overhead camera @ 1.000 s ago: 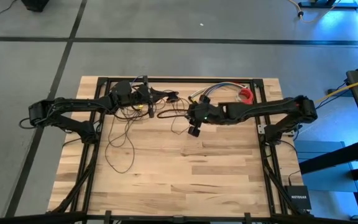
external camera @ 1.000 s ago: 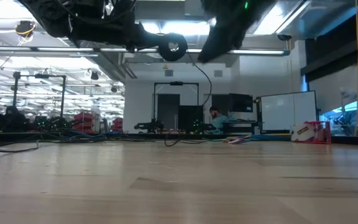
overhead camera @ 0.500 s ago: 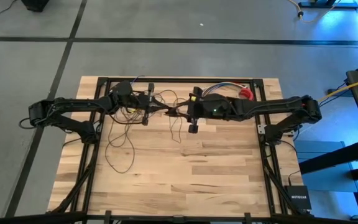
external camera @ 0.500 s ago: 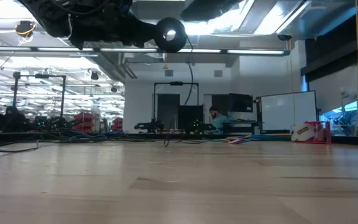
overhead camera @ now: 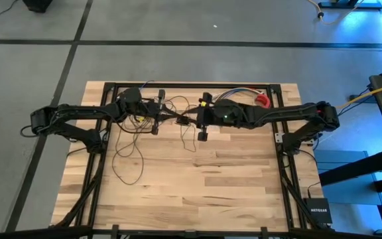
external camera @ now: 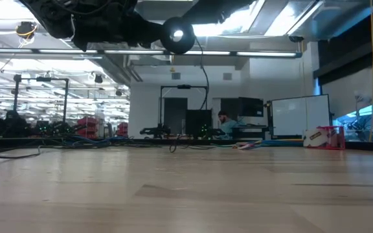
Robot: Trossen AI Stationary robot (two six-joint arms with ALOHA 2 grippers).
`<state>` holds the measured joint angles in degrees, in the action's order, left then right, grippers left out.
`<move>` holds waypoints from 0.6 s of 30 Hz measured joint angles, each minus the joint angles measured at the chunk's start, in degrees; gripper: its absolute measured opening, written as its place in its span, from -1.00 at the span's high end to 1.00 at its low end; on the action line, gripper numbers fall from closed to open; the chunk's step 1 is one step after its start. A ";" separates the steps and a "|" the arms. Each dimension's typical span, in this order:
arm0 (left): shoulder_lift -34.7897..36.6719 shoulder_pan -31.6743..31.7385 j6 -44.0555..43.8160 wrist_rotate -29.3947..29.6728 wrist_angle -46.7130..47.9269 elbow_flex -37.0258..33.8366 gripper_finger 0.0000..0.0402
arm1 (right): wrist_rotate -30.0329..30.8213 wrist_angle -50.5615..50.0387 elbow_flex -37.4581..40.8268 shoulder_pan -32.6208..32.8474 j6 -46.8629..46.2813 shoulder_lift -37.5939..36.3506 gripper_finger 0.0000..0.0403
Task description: Coiling cords
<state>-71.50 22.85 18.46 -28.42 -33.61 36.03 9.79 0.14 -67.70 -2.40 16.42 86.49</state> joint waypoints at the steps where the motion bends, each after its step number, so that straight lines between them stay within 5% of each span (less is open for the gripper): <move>1: 0.02 0.00 0.00 0.00 -0.20 0.00 1.00 | 0.01 0.05 0.02 0.08 0.30 0.43 0.48; 12: 0.04 0.00 0.02 0.02 -0.30 0.00 1.00 | 0.60 0.24 0.02 0.12 0.39 0.84 0.55; 18: 0.04 0.00 0.15 0.04 -0.26 0.00 1.00 | 0.16 -1.27 0.02 0.12 0.60 0.87 0.86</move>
<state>-71.46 22.85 18.61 -28.38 -33.87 36.03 9.95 -1.13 -67.68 -2.28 17.02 87.36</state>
